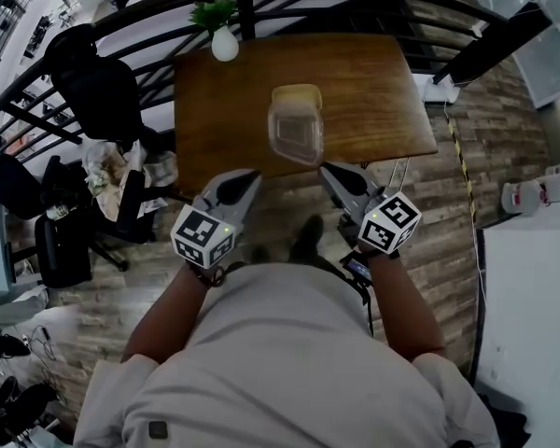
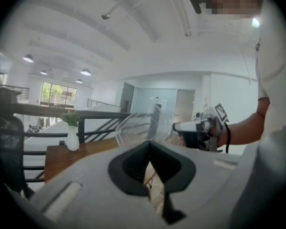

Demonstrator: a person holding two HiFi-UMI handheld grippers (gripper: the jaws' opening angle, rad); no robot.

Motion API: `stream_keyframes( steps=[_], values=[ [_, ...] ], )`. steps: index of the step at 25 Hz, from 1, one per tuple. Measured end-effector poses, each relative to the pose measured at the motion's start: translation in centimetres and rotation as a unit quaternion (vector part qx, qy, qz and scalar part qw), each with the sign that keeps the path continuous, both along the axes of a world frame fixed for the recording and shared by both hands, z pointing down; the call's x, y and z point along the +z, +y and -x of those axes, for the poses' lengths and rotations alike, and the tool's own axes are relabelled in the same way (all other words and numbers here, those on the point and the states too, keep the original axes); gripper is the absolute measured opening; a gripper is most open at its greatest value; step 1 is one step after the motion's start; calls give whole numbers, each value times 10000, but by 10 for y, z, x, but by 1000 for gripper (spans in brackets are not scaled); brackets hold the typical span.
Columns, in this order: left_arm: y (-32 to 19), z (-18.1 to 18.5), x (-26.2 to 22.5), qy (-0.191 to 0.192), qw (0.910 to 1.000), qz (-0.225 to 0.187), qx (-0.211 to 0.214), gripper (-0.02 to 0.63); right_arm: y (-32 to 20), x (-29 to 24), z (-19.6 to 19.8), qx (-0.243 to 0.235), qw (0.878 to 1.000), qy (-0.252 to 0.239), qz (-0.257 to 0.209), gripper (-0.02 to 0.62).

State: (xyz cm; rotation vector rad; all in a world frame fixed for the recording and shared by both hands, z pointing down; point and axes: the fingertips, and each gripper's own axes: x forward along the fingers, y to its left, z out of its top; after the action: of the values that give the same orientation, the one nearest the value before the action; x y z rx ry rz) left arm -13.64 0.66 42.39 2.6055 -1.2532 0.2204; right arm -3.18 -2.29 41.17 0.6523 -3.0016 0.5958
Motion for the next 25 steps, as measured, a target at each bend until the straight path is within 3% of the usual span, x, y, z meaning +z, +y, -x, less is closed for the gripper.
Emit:
stream_keyframes(
  steps=[11,25],
  values=[
    [69,10,-8,213,9990,-69,392,3,91,0,16,291,9995,29,99,6],
    [105,-14,-10,279,9976,-4,637,3,132,-4,-1,295,9995,18,126,6]
  ],
)
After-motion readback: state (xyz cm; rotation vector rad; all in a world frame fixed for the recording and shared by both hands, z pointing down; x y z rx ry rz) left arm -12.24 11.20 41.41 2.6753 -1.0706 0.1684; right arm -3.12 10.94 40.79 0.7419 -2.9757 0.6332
